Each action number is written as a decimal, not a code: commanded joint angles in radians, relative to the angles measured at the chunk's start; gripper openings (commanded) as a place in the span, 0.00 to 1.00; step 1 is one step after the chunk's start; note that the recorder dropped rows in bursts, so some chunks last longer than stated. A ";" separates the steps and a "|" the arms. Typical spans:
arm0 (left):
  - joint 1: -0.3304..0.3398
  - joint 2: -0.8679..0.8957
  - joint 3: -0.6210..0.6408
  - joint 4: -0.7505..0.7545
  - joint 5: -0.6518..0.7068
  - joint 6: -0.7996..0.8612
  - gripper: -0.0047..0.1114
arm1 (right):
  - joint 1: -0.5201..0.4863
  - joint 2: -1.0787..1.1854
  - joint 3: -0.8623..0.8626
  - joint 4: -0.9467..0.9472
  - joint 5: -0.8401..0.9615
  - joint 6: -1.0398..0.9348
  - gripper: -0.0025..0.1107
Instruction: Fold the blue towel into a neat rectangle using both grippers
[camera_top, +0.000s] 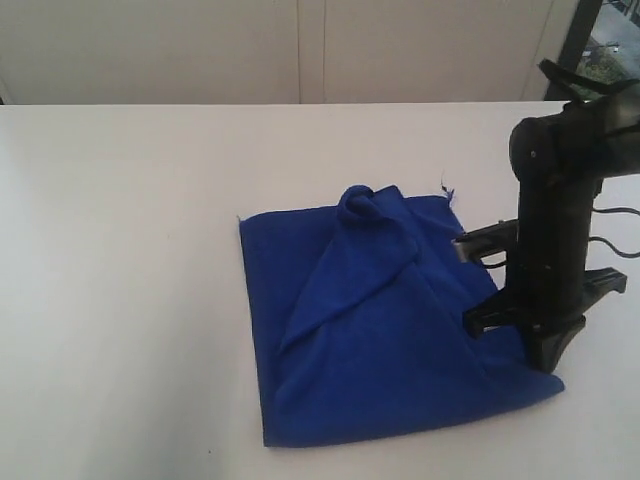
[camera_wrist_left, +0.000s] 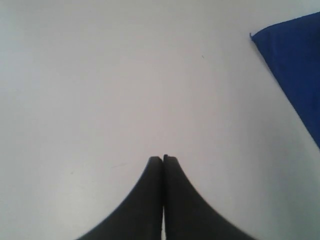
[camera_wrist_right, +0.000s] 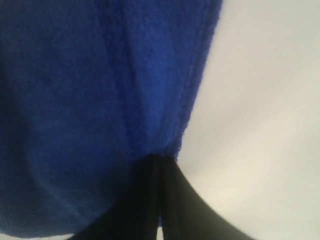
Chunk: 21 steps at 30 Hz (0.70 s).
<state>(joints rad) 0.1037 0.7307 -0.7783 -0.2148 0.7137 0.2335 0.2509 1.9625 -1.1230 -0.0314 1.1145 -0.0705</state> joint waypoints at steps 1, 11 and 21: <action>-0.001 -0.008 -0.004 -0.009 0.013 0.002 0.04 | -0.002 -0.045 0.013 0.043 -0.069 -0.005 0.02; -0.001 -0.008 -0.004 -0.009 0.013 0.002 0.04 | -0.002 -0.115 -0.154 0.040 -0.276 0.008 0.02; -0.001 -0.008 -0.004 -0.009 0.013 0.002 0.04 | -0.012 0.077 -0.343 0.031 -0.497 0.095 0.02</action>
<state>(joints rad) 0.1037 0.7307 -0.7783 -0.2148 0.7137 0.2335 0.2493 1.9872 -1.4221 0.0096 0.6799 0.0000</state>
